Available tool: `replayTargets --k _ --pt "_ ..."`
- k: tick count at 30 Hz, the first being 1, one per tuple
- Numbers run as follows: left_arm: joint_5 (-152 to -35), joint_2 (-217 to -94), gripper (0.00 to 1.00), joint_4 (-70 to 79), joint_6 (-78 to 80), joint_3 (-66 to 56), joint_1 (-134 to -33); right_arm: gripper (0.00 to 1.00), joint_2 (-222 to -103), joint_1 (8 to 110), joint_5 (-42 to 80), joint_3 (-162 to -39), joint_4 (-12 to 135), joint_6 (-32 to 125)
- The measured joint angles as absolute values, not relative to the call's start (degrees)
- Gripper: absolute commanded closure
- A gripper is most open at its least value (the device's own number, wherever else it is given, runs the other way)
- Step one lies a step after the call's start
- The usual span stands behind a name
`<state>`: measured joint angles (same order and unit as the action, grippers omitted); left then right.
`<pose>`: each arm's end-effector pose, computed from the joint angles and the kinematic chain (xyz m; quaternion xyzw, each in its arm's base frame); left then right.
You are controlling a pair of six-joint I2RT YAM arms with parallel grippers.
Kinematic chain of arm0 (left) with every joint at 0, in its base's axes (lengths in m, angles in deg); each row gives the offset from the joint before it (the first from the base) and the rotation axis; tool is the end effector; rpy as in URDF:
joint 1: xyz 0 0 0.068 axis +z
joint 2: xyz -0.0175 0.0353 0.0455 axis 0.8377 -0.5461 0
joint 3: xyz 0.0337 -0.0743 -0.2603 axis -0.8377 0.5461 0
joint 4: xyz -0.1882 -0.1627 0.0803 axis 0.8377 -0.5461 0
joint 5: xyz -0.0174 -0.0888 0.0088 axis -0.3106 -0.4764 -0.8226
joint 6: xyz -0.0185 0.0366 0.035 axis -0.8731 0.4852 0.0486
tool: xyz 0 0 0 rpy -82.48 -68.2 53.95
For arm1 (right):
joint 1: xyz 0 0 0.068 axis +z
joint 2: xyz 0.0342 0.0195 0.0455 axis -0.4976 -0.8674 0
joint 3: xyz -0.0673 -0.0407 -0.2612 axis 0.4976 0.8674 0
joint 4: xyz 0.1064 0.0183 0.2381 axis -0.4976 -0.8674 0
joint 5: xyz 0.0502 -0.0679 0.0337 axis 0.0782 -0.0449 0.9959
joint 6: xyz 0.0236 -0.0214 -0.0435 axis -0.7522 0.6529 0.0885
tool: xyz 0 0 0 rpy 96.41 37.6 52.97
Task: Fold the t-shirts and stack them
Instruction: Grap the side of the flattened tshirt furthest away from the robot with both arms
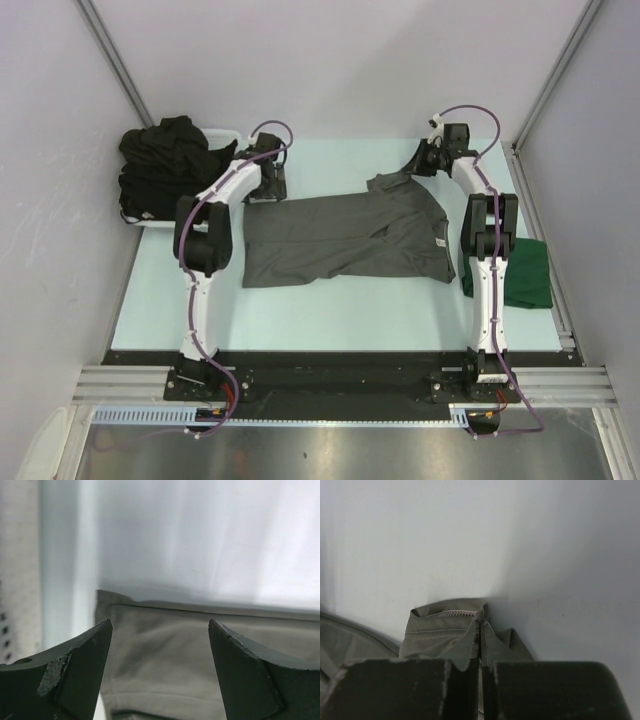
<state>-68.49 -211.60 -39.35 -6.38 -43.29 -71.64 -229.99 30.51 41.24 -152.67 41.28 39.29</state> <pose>0.4807 -0.1159 0.1863 -0.0728 0.9586 0.0647 0.2674 0.5736 0.0246 0.1544 -0.0052 0.8859 0.2858 0.3654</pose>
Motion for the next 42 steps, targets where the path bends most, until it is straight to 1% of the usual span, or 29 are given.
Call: replayTargets --k 7,18,25,28,30,31,33,34,36,37,39,40,42 --pt "-64.54 -213.53 0.15 -42.08 -5.88 -46.02 -70.09 1.00 -229.99 28.74 42.34 -152.67 41.61 38.26" --pt "-65.41 -214.95 0.15 -43.50 -5.97 -46.85 -69.54 1.00 -229.99 28.13 43.10 -152.67 42.36 37.32" --pt "-66.05 -215.95 0.18 -44.00 -5.99 -47.63 -69.46 1.00 -229.99 28.17 43.47 -152.67 42.38 37.32" --pt "-66.24 -216.26 0.22 -44.27 -6.03 -48.09 -69.35 1.00 -229.99 28.17 43.47 -152.67 42.38 37.32" --pt "-66.31 -216.59 0.28 -44.57 -6.03 -48.68 -69.19 1.00 -229.99 28.17 43.47 -152.67 42.38 37.34" --pt "-66.37 -216.83 0.34 -44.57 -6.01 -48.95 -69.11 1.00 -229.99 28.17 43.47 -152.67 42.38 37.34" --pt "-66.44 -217.07 0.41 -44.59 -6.03 -49.30 -68.95 1.00 -229.99 28.17 43.47 -152.67 42.38 37.34" --pt "-66.59 -217.18 0.47 -44.59 -6.08 -49.43 -68.87 1.00 -229.99 28.17 43.47 -152.67 42.36 37.36" --pt "-66.94 -217.29 0.53 -44.53 -6.03 -49.47 -68.73 1.00 -229.99 28.17 43.47 -152.67 42.38 37.36" --pt "-67.09 -217.35 0.60 -44.53 -6.03 -49.47 -68.71 1.00 -229.99 28.17 43.47 -152.67 42.38 37.36" --pt "-67.36 -217.42 0.69 -44.55 -6.06 -49.51 -68.69 1.00 -229.99 28.17 43.47 -152.67 42.36 37.36" --pt "-67.44 -217.48 0.78 -44.55 -6.21 -49.51 -68.69 1.00 -229.99 28.17 43.47 -152.67 42.38 37.36" --pt "-67.79 -217.57 0.86 -44.57 -6.06 -49.56 -68.69 1.00 -229.99 28.17 43.47 -152.67 42.36 37.36"
